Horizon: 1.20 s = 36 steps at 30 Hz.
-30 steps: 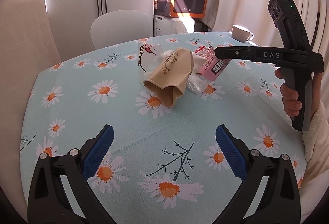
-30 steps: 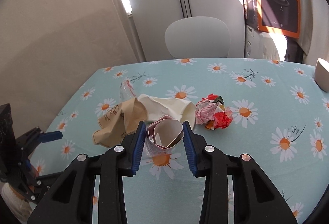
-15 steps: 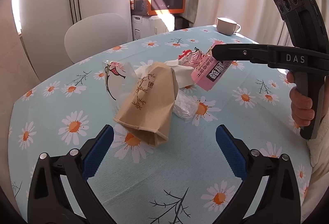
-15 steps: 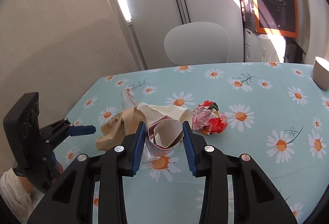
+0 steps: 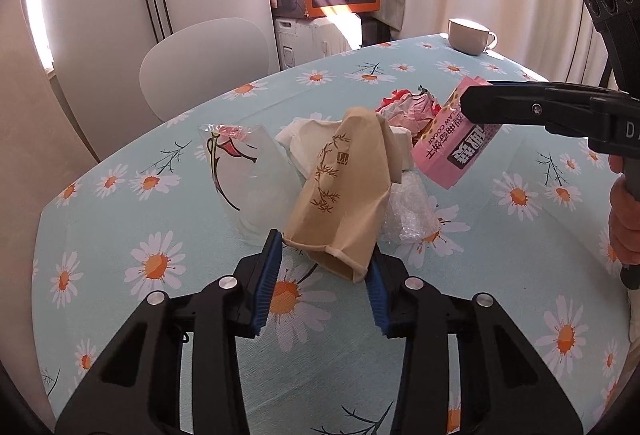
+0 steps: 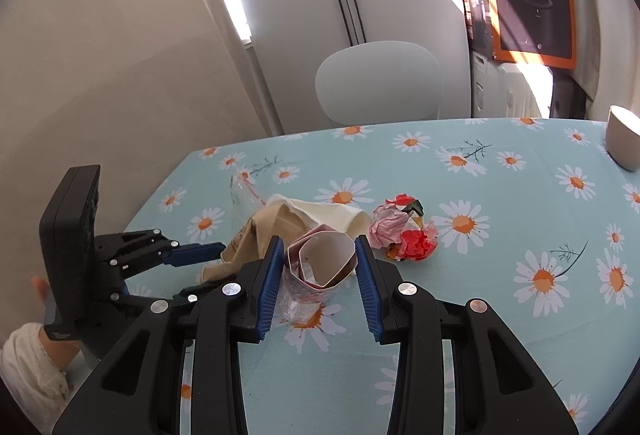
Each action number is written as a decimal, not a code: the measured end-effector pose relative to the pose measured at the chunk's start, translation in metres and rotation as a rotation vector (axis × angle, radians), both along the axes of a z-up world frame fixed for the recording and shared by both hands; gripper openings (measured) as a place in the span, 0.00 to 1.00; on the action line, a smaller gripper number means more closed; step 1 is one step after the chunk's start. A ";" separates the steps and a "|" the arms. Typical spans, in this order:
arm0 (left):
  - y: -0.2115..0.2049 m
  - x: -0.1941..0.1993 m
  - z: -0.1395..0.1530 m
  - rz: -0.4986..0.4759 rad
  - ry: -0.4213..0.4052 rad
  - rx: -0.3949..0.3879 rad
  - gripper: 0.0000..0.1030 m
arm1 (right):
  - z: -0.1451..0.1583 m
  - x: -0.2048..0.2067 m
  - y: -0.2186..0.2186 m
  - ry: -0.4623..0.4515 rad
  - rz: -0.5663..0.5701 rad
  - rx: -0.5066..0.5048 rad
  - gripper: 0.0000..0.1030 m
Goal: Collect trash
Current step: 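Lift the pink wrapper with the right gripper while the left gripper grasps the brown paper bag, then carry the pink wrapper and brown paper bag with both grippers to the black bin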
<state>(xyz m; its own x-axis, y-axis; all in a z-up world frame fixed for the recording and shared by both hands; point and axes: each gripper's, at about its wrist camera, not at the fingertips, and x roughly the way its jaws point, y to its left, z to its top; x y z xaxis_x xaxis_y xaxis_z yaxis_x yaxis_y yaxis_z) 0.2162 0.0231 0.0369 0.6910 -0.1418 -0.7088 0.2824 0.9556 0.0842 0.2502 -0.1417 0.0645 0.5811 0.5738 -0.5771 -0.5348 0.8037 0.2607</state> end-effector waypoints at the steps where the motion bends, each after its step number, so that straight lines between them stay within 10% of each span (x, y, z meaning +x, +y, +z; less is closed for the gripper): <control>1: 0.000 -0.002 0.001 -0.001 -0.004 0.008 0.36 | 0.000 0.000 0.000 0.000 -0.002 -0.001 0.33; 3: 0.000 -0.004 0.002 0.001 0.004 0.015 0.17 | 0.000 0.000 0.000 0.002 0.002 0.002 0.33; 36: 0.008 -0.094 0.061 0.047 -0.185 -0.007 0.16 | 0.033 -0.036 0.008 -0.094 0.068 -0.007 0.33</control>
